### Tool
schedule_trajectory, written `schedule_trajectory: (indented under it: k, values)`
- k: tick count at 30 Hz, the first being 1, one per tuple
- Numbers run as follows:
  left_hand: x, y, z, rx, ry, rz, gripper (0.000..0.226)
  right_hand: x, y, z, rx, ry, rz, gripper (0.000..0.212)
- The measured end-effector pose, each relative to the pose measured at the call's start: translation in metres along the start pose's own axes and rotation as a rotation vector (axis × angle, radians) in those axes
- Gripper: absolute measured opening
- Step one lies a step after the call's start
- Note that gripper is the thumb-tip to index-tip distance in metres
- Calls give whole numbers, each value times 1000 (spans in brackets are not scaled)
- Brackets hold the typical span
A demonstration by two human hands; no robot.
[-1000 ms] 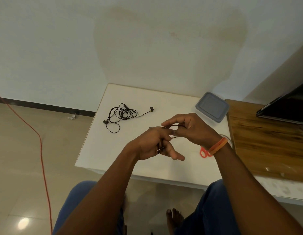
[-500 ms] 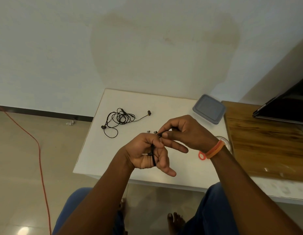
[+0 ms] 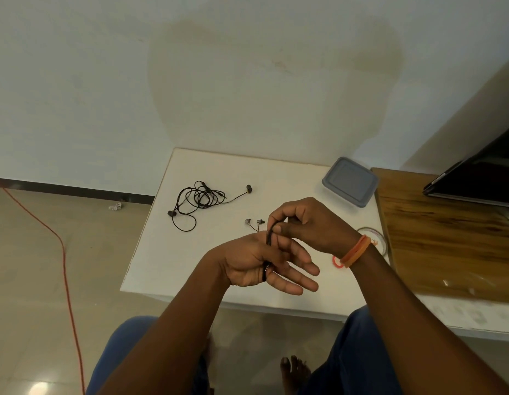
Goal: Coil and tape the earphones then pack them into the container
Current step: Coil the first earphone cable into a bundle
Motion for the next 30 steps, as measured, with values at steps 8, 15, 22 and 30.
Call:
schedule_trajectory:
  k: [8, 15, 22, 30]
  values:
    - [13, 16, -1, -166, 185, 62, 44, -4, -1, -3, -19, 0, 486, 34]
    - [33, 26, 6, -66, 579, -91, 69, -7, 7, -3, 104, 154, 765, 25]
    - [50, -8, -10, 434, 784, -122, 49, -4, 26, 8, 66, 263, 505, 28]
    - [51, -34, -21, 788, 755, -9, 35, -3, 41, 11, -18, 236, 79, 27]
Point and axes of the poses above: each hand's wrist, its own z-axis towards the middle knuckle, its own y-axis out of the palm, x = y × z, the point moved 3 cm from there along z, towards the middle knuckle, and after that the axes turned 8 degrees about -x, right-handed, at the moved point
